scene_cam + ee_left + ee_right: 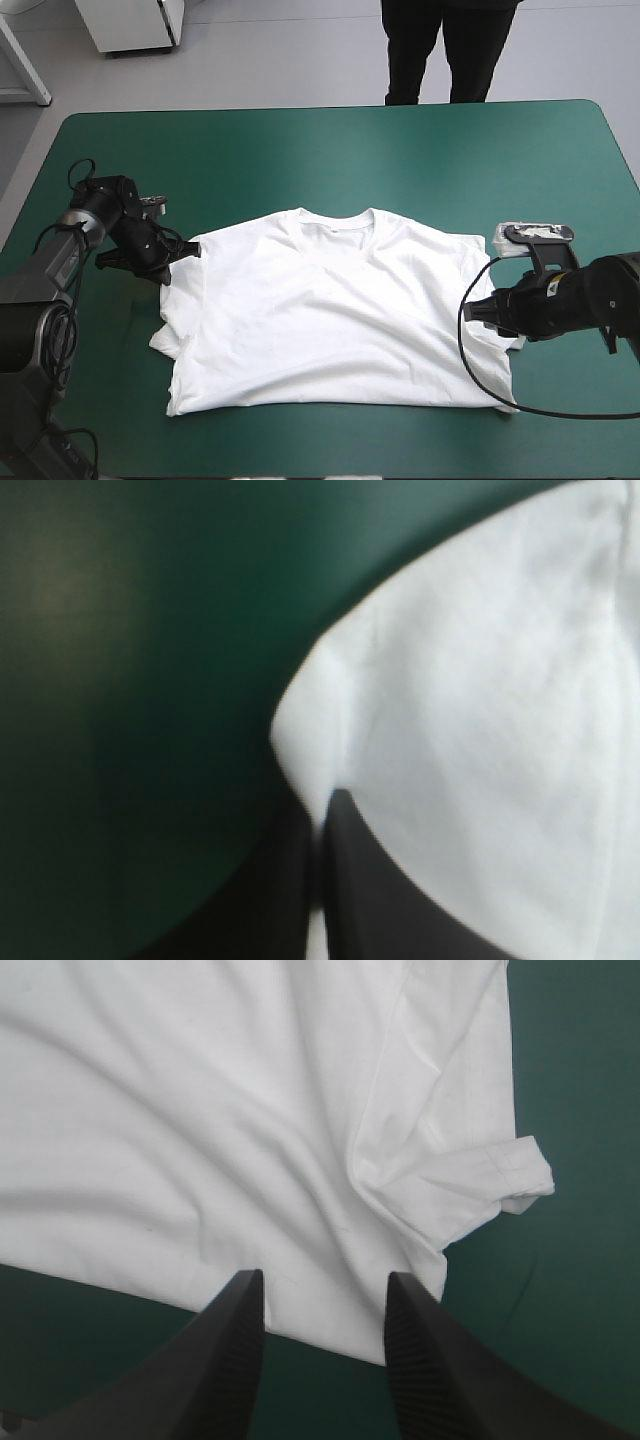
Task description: Fold the cloth
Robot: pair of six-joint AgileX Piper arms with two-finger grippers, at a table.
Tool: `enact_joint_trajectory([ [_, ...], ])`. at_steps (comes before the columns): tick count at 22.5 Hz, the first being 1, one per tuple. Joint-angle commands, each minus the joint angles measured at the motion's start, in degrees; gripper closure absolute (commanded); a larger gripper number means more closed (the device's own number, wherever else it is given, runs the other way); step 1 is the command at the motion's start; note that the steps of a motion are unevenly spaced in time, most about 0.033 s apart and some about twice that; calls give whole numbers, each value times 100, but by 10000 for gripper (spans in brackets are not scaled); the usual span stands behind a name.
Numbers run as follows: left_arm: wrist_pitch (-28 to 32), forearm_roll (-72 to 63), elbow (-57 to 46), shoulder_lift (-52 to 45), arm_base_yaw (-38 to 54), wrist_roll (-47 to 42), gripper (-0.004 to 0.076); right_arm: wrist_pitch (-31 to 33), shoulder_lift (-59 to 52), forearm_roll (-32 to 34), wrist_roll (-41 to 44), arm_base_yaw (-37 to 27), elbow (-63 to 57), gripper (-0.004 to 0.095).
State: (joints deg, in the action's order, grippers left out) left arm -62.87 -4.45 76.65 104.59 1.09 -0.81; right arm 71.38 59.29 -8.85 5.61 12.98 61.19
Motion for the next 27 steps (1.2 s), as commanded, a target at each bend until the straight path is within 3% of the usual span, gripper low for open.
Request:
enact_joint_trajectory([
  [1, -51, 79, 108, -614, -59, -9, 746, 19, -97, -53, -8, -9, 185, 534],
  [8, -29, -393, 146, -1155, -973, -9, 746, 19, -97, -63, -8, -9, 185, 536],
  [14, 608, -940, 149, -1117, -1948, -317, 746, 19, -97, -191, -8, -9, 185, 561],
  [27, 720, -1232, 149, -287, -1983, -37, 732, 19, -97, -191, -8, -9, 208, 561],
])
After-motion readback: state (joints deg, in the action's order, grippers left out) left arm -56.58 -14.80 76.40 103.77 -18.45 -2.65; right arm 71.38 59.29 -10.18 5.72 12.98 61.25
